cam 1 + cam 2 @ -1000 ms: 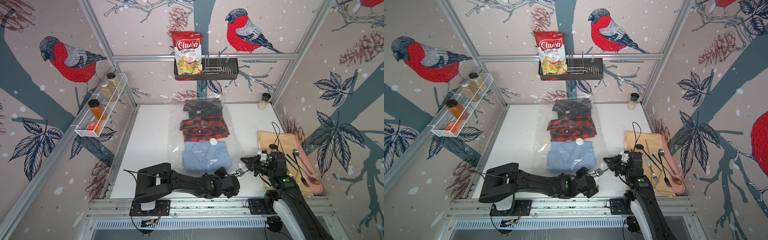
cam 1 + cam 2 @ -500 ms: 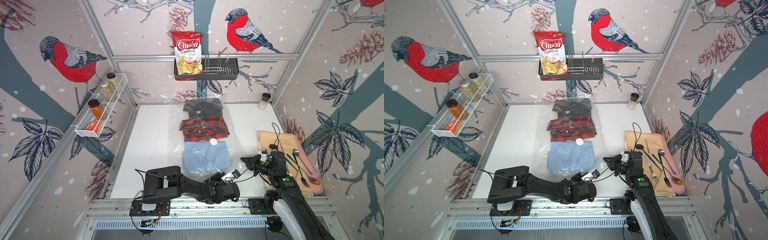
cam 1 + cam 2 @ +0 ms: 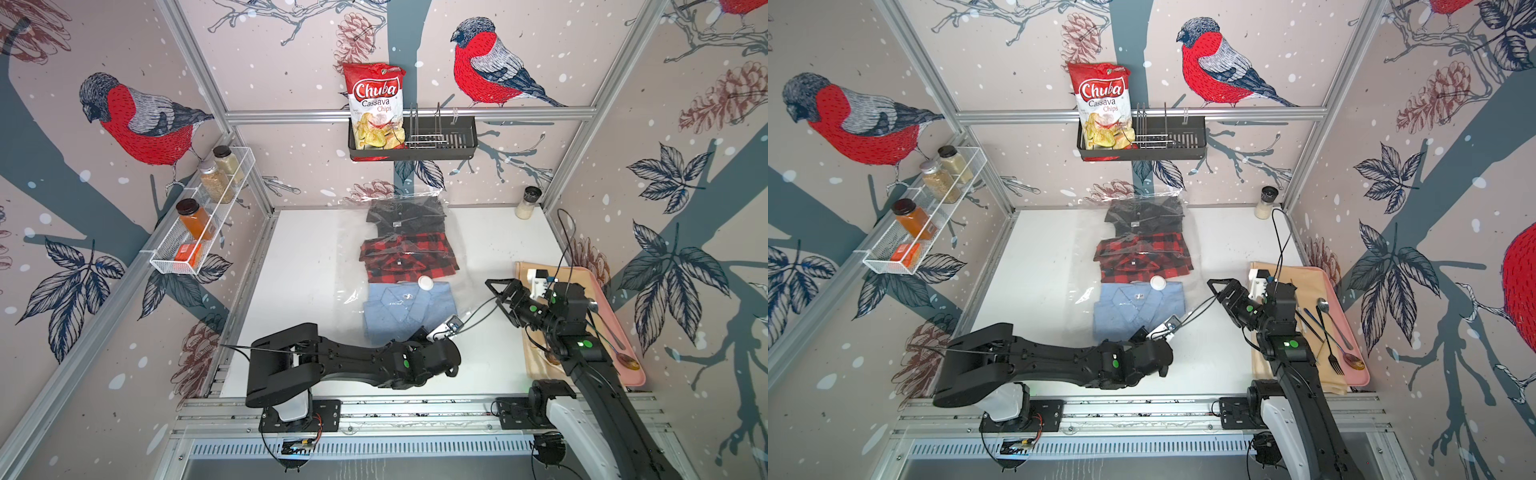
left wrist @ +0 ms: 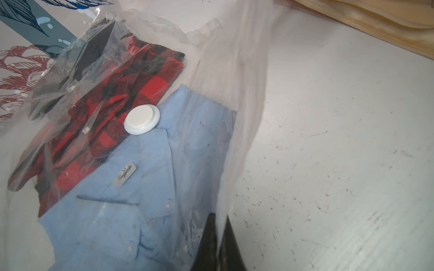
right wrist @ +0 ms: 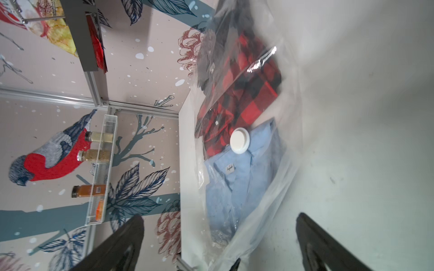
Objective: Place the folded shirt into the vacuum bag
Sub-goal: Close the vacuum bag at the center of the board.
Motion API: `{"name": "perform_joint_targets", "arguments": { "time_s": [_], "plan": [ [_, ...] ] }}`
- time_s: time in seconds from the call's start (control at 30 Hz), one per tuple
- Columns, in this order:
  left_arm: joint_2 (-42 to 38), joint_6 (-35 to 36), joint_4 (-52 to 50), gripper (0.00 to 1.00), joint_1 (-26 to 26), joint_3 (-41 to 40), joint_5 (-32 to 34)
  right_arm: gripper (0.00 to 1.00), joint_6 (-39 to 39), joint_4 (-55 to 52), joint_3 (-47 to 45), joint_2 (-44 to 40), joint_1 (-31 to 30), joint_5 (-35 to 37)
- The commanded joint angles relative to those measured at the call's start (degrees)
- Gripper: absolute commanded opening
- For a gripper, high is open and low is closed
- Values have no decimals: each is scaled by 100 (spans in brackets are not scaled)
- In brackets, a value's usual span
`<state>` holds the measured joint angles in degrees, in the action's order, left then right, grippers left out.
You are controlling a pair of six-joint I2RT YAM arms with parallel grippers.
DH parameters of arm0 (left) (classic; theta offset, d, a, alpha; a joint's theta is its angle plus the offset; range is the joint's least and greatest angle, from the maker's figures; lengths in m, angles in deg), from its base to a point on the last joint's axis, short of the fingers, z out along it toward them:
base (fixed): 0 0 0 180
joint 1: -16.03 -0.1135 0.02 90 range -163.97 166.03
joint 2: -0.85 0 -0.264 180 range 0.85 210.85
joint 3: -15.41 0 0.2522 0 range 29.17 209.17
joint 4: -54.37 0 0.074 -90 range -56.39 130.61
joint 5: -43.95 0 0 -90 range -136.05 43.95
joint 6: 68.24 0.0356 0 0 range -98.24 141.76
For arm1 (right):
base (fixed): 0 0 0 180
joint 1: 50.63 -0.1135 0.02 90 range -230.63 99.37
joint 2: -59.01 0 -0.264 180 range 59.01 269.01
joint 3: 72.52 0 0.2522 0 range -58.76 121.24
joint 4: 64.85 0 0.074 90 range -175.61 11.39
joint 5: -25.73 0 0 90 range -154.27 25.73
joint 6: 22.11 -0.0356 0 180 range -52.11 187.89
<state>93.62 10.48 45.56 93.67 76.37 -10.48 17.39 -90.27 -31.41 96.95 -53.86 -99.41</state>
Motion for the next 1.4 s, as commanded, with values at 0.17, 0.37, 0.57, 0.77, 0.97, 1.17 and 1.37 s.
{"name": "perform_joint_targets", "arguments": {
  "time_s": [0.17,0.37,0.57,0.77,0.97,1.17,1.37],
  "plan": [
    [-891,215,-293,0,-1006,-326,-1881,100,1885,1007,264,513,-70,461],
    [-1506,366,-378,0,-1855,-535,-3013,93,2554,1808,571,1434,-242,-226],
    [-1615,495,-388,0,-2450,-438,-3841,77,3170,2152,1211,2632,-361,-1591],
    [-1456,576,-645,0,-2675,-141,-4194,71,3940,1932,1802,3498,-354,-2259],
    [-1275,490,-712,0,-2852,-24,-4309,62,4757,1381,2243,4202,-236,-2854],
    [-1259,408,-737,0,-3129,147,-4606,63,5644,541,2758,4673,-573,-2901],
    [-1326,395,-685,0,-3181,96,-4643,60,6637,-661,3692,5441,-908,-2642]
  ]
}}
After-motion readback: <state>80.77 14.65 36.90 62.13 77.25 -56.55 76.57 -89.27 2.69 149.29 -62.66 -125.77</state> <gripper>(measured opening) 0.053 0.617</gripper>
